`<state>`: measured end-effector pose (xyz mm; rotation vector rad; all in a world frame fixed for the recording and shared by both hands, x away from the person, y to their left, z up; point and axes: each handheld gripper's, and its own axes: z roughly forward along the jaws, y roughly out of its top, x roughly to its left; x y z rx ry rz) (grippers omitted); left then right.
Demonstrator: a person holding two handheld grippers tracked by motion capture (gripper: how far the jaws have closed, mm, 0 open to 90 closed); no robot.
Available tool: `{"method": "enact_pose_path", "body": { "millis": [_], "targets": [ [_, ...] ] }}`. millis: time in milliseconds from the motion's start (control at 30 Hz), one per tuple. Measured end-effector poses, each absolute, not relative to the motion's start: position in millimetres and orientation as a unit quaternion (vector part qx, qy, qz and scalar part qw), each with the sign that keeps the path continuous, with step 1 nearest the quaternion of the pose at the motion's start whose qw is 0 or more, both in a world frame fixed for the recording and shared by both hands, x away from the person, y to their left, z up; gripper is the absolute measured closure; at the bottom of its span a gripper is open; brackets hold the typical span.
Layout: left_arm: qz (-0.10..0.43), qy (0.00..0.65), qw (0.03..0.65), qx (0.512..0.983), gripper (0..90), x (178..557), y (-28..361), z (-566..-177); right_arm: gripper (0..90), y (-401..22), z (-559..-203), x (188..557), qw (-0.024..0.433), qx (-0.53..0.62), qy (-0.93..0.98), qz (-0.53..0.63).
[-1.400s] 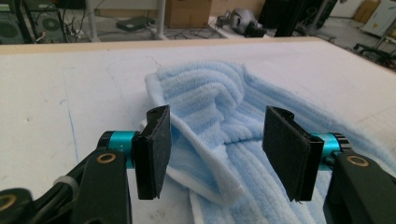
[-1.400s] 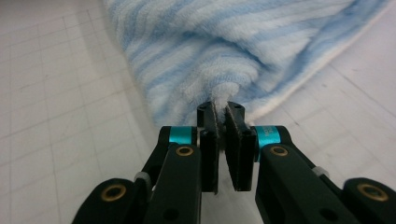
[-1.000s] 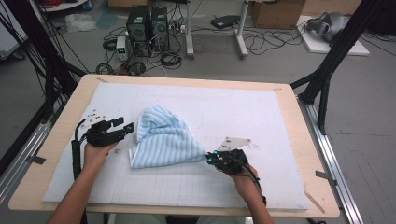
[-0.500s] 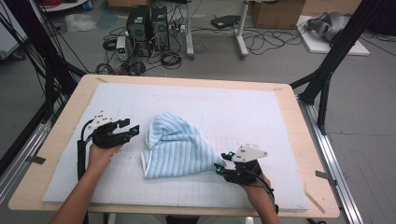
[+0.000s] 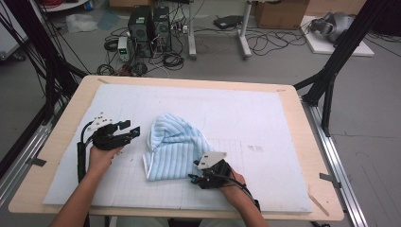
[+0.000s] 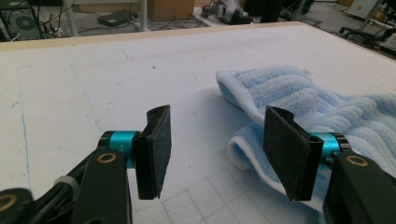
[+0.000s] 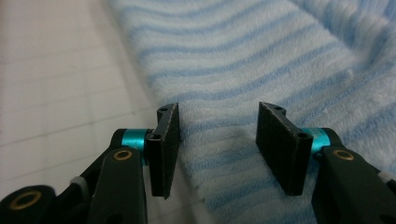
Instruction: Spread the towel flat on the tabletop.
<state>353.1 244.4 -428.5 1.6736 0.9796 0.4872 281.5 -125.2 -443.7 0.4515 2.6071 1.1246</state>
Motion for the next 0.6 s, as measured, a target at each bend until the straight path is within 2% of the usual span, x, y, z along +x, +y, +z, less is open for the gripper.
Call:
{"method": "enact_pose_path", "body": {
  "millis": [33, 100, 167, 333, 600],
  "targets": [
    [0.206, 0.413, 0.54, 0.704, 42.7, 353, 245, -429, 51.6, -123, -446, 284, 0.129, 0.157, 0.9, 0.385],
    [0.205, 0.413, 0.541, 0.703, 42.7, 353, 245, -429, 72.3, -123, -444, 287, 0.123, 0.161, 0.9, 0.385],
    [0.205, 0.414, 0.541, 0.702, 42.7, 354, 246, -429, 82.3, -122, -441, 291, 0.118, 0.156, 0.902, 0.383],
    [0.205, 0.416, 0.543, 0.699, 43.0, 354, 246, -429, 83.2, -127, -420, 315, 0.101, 0.193, 0.875, 0.433],
    [0.206, 0.42, 0.545, 0.696, 43.3, 354, 248, -429, 83.2, -122, -400, 373, 0.114, 0.255, 0.855, 0.437]
  ]
}}
